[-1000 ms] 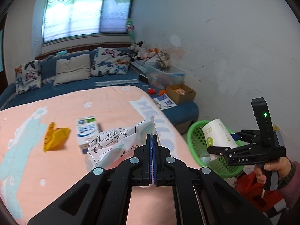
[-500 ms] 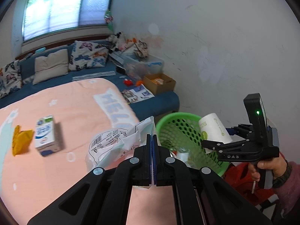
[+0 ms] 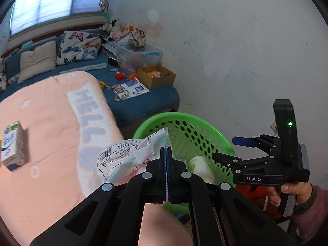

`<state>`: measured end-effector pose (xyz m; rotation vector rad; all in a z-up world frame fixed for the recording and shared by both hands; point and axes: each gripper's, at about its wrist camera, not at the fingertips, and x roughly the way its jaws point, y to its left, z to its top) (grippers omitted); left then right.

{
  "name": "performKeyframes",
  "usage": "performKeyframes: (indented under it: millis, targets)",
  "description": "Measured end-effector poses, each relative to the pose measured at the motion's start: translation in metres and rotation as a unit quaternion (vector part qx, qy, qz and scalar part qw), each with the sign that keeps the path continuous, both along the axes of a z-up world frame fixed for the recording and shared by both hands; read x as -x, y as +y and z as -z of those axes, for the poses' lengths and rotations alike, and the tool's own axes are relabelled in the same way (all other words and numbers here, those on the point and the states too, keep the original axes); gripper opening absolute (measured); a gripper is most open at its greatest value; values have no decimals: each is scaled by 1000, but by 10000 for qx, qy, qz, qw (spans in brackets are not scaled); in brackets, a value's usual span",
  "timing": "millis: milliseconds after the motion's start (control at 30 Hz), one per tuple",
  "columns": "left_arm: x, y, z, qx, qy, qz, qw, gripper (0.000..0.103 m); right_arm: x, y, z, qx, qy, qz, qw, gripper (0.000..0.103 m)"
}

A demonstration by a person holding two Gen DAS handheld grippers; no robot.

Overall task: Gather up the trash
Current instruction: 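Release the paper cup into the basket while the left tool drops the white plastic bag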

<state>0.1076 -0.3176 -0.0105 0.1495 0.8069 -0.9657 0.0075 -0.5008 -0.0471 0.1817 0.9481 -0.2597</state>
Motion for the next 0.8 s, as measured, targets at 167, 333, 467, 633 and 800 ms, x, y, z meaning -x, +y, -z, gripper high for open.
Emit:
performKeyframes:
  millis: [167,333,467,633,800]
  targets:
    - [3,-20,6,-52,75,111,9999,2,10,-8,-3,24,-34,98,9999,79]
    - [8,-36,9,-25,81,207,9997,15,19,-15,-6,-2,-84,190,9998,80]
    - [12,-41,10,-39,66,220,9997,30,21,-18,-7,-15,-118,232,9997,80]
    - [10,-32,9,-31,67,132,9999,48,22,-17,-9,-60,-152,232,9996,81]
    - [1,-5,2,-9,-29,-233,9997,56,16,-4,-13,-123,-245,83,9996,82]
